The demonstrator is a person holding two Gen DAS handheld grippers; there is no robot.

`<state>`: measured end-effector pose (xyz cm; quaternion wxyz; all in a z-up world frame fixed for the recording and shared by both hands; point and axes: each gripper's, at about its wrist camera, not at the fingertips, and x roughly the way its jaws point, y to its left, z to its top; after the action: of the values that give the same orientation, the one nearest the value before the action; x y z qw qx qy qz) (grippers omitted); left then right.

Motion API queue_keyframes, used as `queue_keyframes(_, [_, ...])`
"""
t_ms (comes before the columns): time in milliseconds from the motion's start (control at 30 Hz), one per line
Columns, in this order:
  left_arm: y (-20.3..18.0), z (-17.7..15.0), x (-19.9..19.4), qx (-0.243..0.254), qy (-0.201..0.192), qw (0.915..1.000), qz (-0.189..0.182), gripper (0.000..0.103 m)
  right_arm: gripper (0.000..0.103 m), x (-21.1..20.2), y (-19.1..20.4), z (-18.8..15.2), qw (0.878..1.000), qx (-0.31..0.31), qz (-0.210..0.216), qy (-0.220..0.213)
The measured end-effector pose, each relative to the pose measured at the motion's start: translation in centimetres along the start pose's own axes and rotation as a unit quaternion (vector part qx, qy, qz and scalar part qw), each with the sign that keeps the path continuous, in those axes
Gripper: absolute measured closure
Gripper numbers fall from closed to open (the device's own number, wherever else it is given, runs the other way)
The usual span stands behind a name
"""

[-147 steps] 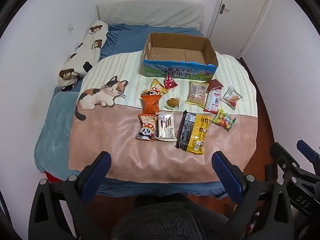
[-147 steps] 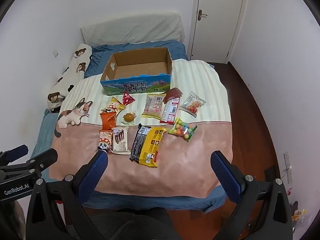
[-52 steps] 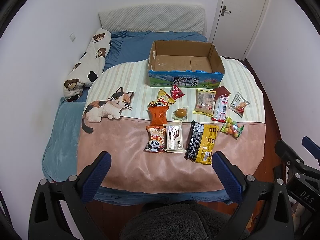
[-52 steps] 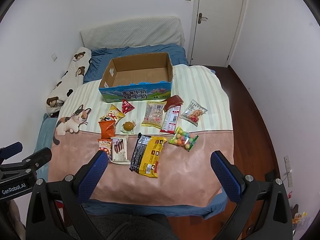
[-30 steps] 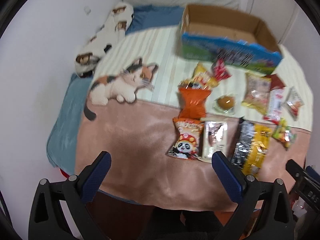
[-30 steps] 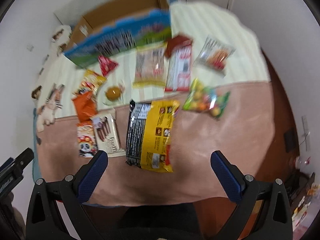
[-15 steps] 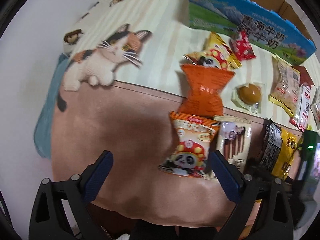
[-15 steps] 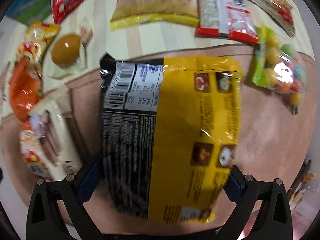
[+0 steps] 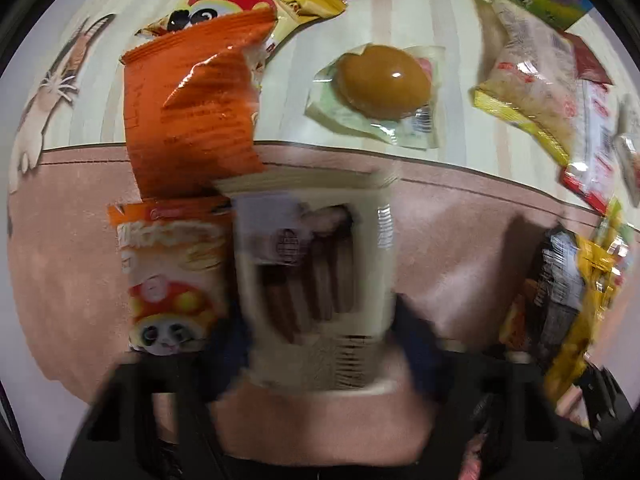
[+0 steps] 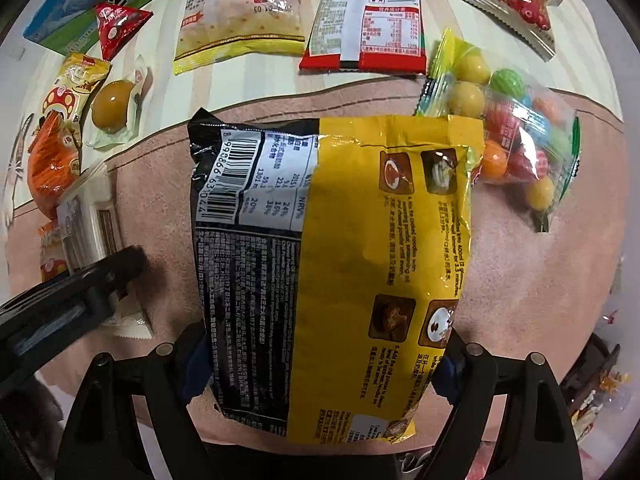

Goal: Organize snacks
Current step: 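Grasp the white Franzzi cookie pack with left tool while right grasps black-yellow bag, then carry both packs into the cardboard box and open both tools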

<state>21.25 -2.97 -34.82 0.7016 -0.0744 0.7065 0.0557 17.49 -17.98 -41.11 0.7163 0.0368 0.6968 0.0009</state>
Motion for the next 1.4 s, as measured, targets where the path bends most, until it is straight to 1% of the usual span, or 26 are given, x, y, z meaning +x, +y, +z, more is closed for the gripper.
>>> queue_keyframes(33, [0.0, 0.0, 0.0, -0.003, -0.003, 1.0, 0.0, 0.047, 0.015, 0.2, -0.1, -0.1, 1.0, 0.001, 0.004, -0.004])
queue_keyframes(67, [0.0, -0.2, -0.2, -0.006, -0.01, 0.9999, 0.001, 0.047, 0.015, -0.8, -1.7, 0.2, 1.0, 0.001, 0.008, -0.005])
queue_keyframes(133, [-0.2, -0.8, -0.5, 0.0, -0.012, 0.9999, 0.007, 0.047, 0.016, -1.5, -2.9, -0.5, 1.0, -0.004, 0.017, -0.013])
queue_keyframes(233, [-0.2, -1.8, -0.4, 0.007, -0.006, 0.9998, 0.019, 0.046, 0.016, -2.4, -3.4, -2.3, 0.999, -0.024, 0.025, -0.01])
queue_keyframes(333, [0.1, -2.1, 0.4, 0.002, 0.005, 0.9999, 0.014, 0.045, 0.015, -1.6, -3.7, -3.1, 0.999, -0.039, 0.024, -0.006])
queue_keyframes(400, [0.2, -1.8, 0.9, 0.001, 0.009, 0.9999, 0.01, 0.045, 0.013, -1.2, -4.2, -2.3, 0.999, -0.029, 0.03, 0.0])
queue_keyframes(433, [0.4, -1.7, 1.1, 0.0, 0.012, 0.9999, 0.005, 0.045, 0.009, -1.0, -4.3, -2.1, 0.999, -0.025, 0.035, 0.003])
queue_keyframes(500, [0.5, -1.1, 1.5, 0.004, 0.015, 0.9999, 0.001, 0.045, 0.004, -1.2, -4.8, -0.9, 0.998, -0.011, 0.054, 0.012])
queue_keyframes(567, [0.6, -0.9, 1.8, 0.017, 0.015, 0.9997, -0.001, 0.045, 0.004, -1.6, -5.0, -0.3, 0.998, 0.01, 0.056, 0.016])
queue_keyframes(600, [0.3, -1.0, 2.6, 0.024, 0.013, 0.9996, -0.001, 0.045, 0.004, -1.8, -5.3, 0.1, 0.998, 0.015, 0.052, 0.019])
queue_keyframes(667, [-0.3, -0.7, 2.7, 0.034, 0.013, 0.9993, -0.004, 0.046, 0.004, -1.7, -5.2, 0.8, 0.999, 0.023, 0.032, 0.029])
queue_keyframes(767, [-1.2, 0.2, 2.3, 0.052, 0.005, 0.9986, -0.005, 0.046, 0.012, -1.4, -4.2, 1.1, 0.999, 0.026, -0.009, 0.021])
queue_keyframes(800, [-0.6, 0.4, 1.6, 0.059, 0.004, 0.9983, -0.004, 0.046, 0.015, -1.4, -4.0, 1.1, 0.999, 0.027, -0.021, 0.016])
queue_keyframes(900, [-1.0, 1.6, 1.3, 0.074, 0.001, 0.9973, 0.001, 0.046, 0.016, -1.3, -3.4, 0.7, 0.999, 0.027, -0.034, 0.002])
queue_keyframes(967, [-1.4, 2.0, 0.9, 0.078, -0.001, 0.9969, 0.004, 0.047, 0.016, -1.7, -3.2, 0.5, 0.999, 0.027, -0.034, 0.001])
queue_keyframes(1000, [-1.7, 2.2, 0.5, 0.08, -0.004, 0.9967, 0.004, 0.047, 0.016, -2.1, -2.4, 0.1, 0.999, 0.027, -0.031, -0.002])
queue_keyframes(1033, [-2.2, 2.5, -0.1, 0.085, -0.01, 0.9963, 0.006, 0.047, 0.016, -2.7, -2.2, 0.2, 0.999, 0.026, -0.027, -0.004])
queue_keyframes(1100, [-3.2, 1.9, -1.6, 0.092, -0.021, 0.9955, 0.002, 0.047, 0.016, -4.4, -2.6, 0.9, 1.0, 0.023, -0.013, -0.013])
queue_keyframes(1200, [-3.5, 2.1, -6.1, 0.1, -0.056, 0.9934, -0.005, 0.047, 0.016, -8.0, -3.2, 1.7, 0.999, 0.018, 0.018, -0.032])
queue_keyframes(1333, [-3.6, 5.2, -12.3, 0.091, -0.109, 0.9897, -0.021, 0.047, 0.016, -14.0, -3.5, 4.9, 0.995, -0.005, 0.066, -0.076])
queue_keyframes(1400, [-3.6, 7.9, -16.3, 0.079, -0.144, 0.9858, -0.033, 0.047, 0.016, -17.1, -3.4, 6.9, 0.991, -0.019, 0.08, -0.102])
